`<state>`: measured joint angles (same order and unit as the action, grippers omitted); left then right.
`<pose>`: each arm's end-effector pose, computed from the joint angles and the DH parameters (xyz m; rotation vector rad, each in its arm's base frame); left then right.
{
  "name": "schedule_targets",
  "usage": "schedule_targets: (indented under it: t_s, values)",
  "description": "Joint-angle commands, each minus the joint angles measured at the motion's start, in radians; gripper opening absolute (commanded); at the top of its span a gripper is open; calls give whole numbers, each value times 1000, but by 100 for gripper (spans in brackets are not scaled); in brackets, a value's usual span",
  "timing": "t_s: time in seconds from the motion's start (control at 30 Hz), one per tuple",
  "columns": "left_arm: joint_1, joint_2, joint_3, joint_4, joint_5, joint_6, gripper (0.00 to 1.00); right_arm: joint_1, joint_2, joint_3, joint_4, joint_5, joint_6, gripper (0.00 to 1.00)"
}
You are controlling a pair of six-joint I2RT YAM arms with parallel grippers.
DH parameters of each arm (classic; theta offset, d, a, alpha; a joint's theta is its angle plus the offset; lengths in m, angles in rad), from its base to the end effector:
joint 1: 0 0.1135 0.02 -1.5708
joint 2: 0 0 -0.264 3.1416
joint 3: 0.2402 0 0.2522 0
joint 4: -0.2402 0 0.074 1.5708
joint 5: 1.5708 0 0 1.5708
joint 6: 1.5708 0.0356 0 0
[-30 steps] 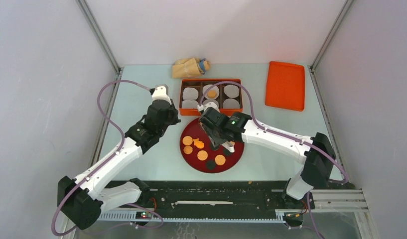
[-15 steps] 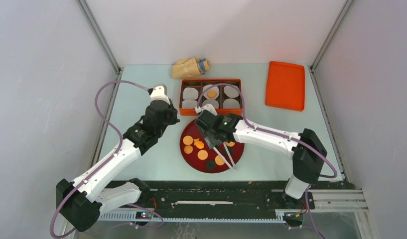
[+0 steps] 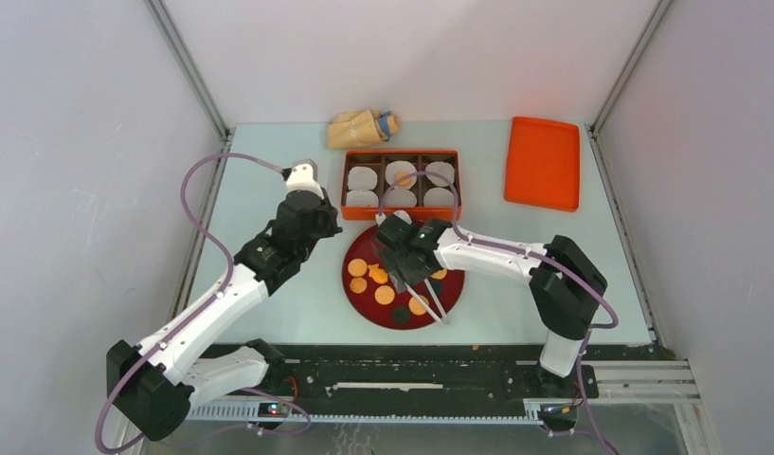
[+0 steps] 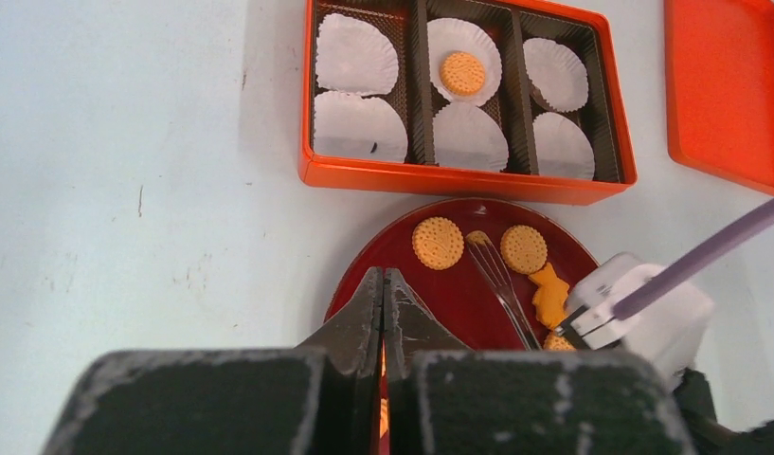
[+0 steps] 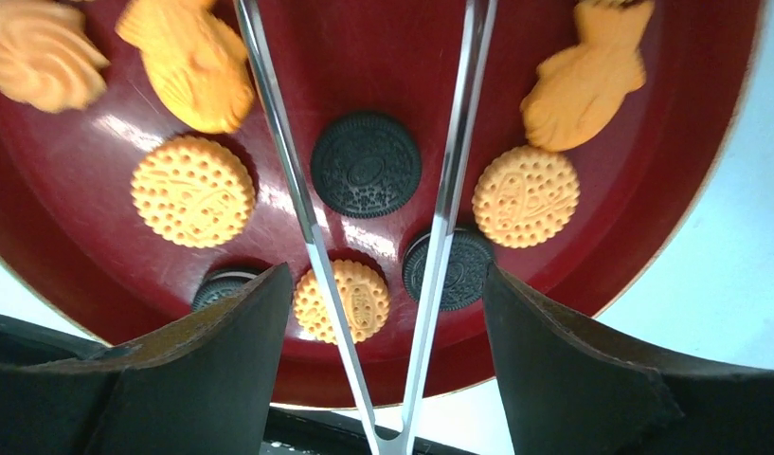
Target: Pack the cookies
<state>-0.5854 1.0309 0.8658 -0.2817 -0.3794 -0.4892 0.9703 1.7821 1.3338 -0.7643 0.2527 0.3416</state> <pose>0.2009 -0.1174 0.3126 -0.1441 1.9920 -0.3120 0.2109 0.2921 0.2179 -0.7775 2.5926 0.0264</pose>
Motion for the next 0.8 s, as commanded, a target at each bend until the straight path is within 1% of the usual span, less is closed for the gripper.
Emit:
schedule_targets:
  t_s: [0.0,0.17,0.23,0.3,0.43,0.5,0.7,0.77]
  values:
    - [-4,1,30,10,13,-9,1,-2,7,-79,41,-66,40,82]
    - [-3,18,37,19,29,-15,0,-4,15,-139,76,-55,53,81]
    - [-3,27,40,18,32,-17,0,-4,21,-142,85,-62,53,77]
    - [-3,29,41,15,34,-18,0,-5,20,-142,94,-55,51,69]
    - [-4,25,35,16,28,-19,0,-24,0,-137,108,-67,48,67]
    - [-4,24,36,16,28,-19,0,-40,-4,-127,104,-77,48,62]
    - [-3,28,34,21,34,-20,0,-62,14,-75,70,-84,47,63]
    - [-4,25,30,25,36,-21,0,-62,26,-56,61,-83,46,61]
